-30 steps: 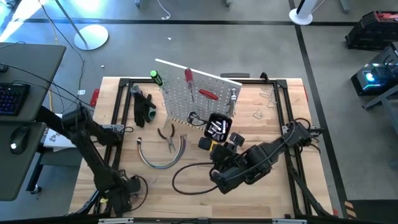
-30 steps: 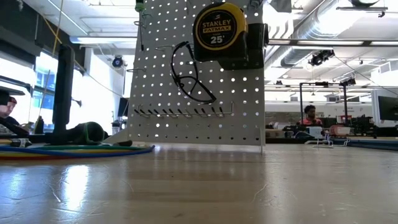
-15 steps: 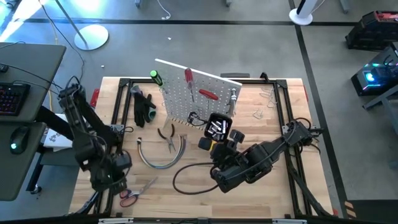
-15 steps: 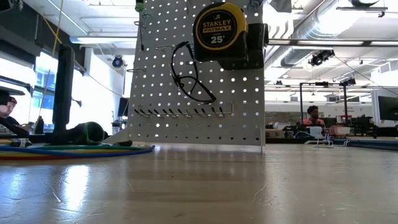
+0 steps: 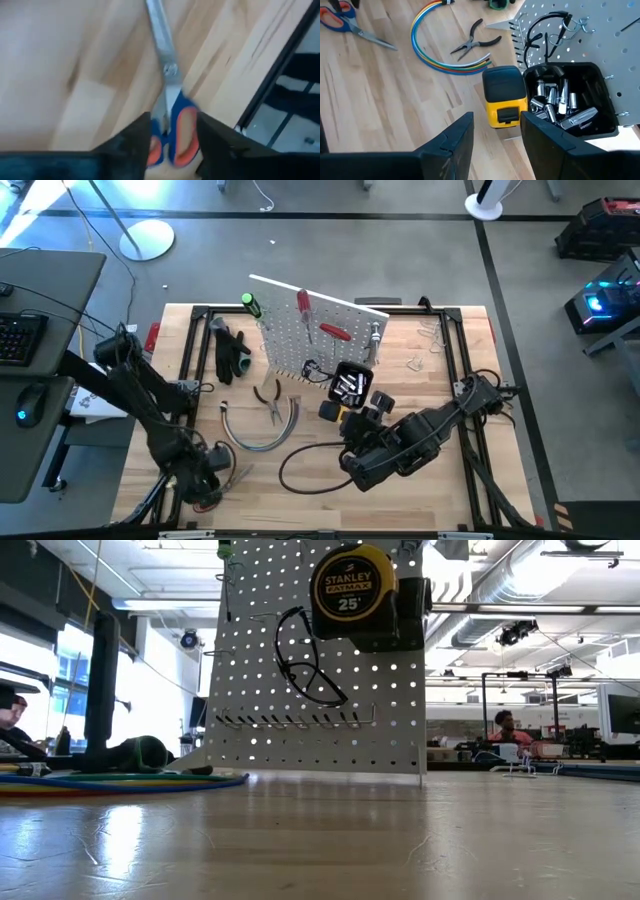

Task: Hang tools onto peg board
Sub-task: Hang the scissors on the peg board

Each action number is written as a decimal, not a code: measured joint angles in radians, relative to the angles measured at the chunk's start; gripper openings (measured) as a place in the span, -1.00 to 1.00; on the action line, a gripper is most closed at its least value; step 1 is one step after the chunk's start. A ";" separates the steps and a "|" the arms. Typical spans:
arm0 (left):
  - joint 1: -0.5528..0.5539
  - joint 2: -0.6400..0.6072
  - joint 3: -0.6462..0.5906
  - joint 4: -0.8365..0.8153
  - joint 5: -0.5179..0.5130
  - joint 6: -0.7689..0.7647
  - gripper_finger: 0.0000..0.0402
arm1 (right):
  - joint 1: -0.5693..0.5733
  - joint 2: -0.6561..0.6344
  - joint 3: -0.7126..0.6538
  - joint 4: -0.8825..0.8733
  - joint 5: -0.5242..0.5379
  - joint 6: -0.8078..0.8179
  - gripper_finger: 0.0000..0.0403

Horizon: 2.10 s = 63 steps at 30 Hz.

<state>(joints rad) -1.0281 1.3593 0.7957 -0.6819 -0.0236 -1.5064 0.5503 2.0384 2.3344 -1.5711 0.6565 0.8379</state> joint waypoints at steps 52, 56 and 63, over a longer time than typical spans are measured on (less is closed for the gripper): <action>0.068 0.004 0.124 -0.335 -0.337 -0.013 -0.98 | 0.012 -0.009 0.000 0.000 -0.007 -0.097 -0.23; 0.071 -0.003 0.105 -0.403 -0.313 -0.022 -0.99 | 0.017 -0.009 0.000 0.000 0.028 -0.031 -0.23; 0.145 -0.003 -0.039 -0.257 -0.116 0.078 -0.80 | 0.013 -0.007 -0.049 0.001 0.042 0.017 -0.23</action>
<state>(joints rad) -0.8833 1.3562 0.7572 -0.9388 -0.1396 -1.4286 0.5629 2.0311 2.2859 -1.5701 0.6987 0.8546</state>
